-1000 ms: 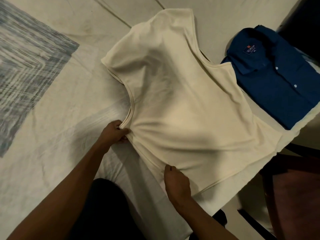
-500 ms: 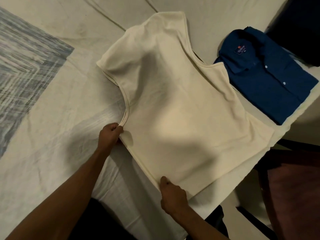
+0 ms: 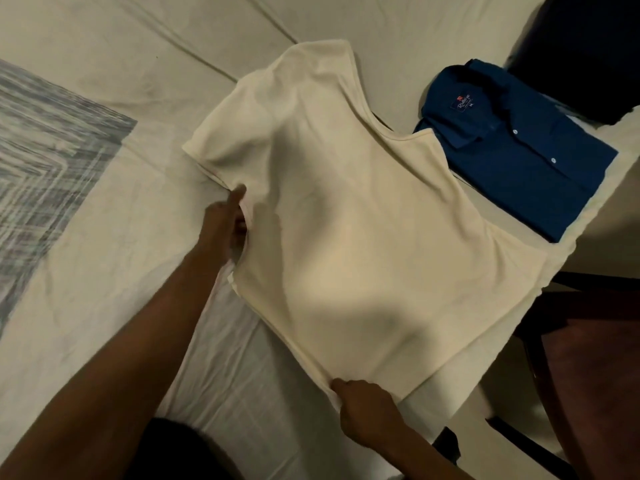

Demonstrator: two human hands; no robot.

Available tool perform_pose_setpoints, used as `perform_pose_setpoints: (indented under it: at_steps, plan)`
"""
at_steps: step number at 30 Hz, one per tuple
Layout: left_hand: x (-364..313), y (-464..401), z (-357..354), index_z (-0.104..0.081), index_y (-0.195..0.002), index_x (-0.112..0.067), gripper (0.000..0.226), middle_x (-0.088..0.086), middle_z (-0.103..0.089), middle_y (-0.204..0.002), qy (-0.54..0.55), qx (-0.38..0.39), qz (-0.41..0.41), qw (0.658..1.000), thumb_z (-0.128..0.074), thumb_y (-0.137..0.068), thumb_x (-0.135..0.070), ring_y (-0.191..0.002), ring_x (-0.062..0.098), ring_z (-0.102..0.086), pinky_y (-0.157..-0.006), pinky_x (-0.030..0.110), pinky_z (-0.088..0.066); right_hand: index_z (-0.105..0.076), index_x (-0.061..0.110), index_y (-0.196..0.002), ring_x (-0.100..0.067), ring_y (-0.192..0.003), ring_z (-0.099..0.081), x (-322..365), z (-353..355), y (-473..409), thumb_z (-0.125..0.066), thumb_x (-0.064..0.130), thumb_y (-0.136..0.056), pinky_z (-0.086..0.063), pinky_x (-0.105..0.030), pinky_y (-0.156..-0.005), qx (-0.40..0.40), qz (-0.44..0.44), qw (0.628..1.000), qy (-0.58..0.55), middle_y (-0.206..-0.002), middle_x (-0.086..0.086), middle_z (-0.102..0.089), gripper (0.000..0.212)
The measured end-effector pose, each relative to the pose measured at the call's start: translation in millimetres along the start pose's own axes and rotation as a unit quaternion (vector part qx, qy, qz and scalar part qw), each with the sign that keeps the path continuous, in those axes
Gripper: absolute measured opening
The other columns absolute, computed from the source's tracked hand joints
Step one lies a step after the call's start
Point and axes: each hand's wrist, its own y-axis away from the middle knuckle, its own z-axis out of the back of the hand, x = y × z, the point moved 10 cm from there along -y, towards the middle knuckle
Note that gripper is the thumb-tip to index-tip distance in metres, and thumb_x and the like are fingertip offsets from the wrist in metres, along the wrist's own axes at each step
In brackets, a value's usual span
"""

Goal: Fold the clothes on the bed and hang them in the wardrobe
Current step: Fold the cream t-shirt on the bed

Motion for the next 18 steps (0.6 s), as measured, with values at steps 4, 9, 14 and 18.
perform_pose_setpoints:
  at_steps: [4,9,14,18]
  plan:
    - [-58,-55,9,-0.061,-0.116,-0.006,0.036,0.002,-0.063,-0.092,0.173,-0.111,-0.053,0.977,-0.070,-0.092,-0.031,-0.078,0.015,-0.062,-0.075,0.028,-0.055,-0.064,0.023,-0.118,-0.021,-0.098,-0.060,-21,7,4,-0.046,0.018,-0.086,-0.042,-0.024,-0.070,0.005,0.017,0.993,-0.115,-0.106,-0.001,-0.068,0.037]
    - [-101,-95,62,-0.050,-0.136,-0.007,0.063,0.012,-0.060,-0.133,0.033,-0.255,-0.096,0.962,-0.064,-0.081,-0.032,-0.120,0.025,-0.060,-0.100,0.028,-0.046,-0.061,0.016,-0.075,0.003,-0.060,-0.048,-54,12,3,-0.051,0.016,-0.079,-0.029,-0.013,-0.056,0.017,-0.012,0.974,-0.224,-0.063,0.025,-0.053,0.011]
    - [-118,-133,101,-0.069,-0.093,-0.016,0.034,0.006,-0.072,-0.101,-0.107,-0.212,-0.091,0.967,-0.079,-0.062,-0.028,-0.092,0.025,-0.070,-0.083,0.041,-0.059,-0.058,0.030,-0.062,0.003,-0.056,-0.048,-57,9,-3,-0.053,0.018,-0.077,-0.030,-0.018,-0.055,0.042,0.002,0.966,-0.255,-0.058,0.020,-0.050,0.019]
    - [-132,-122,97,-0.044,-0.065,-0.017,0.037,0.007,-0.054,-0.059,-0.148,-0.196,-0.099,0.964,-0.080,-0.075,-0.021,-0.033,0.007,-0.048,-0.036,0.019,-0.043,-0.051,0.041,-0.050,0.007,-0.057,-0.050,-64,23,-2,-0.056,0.017,-0.079,-0.033,-0.016,-0.057,0.047,0.023,0.967,-0.251,-0.058,0.024,-0.052,0.038]
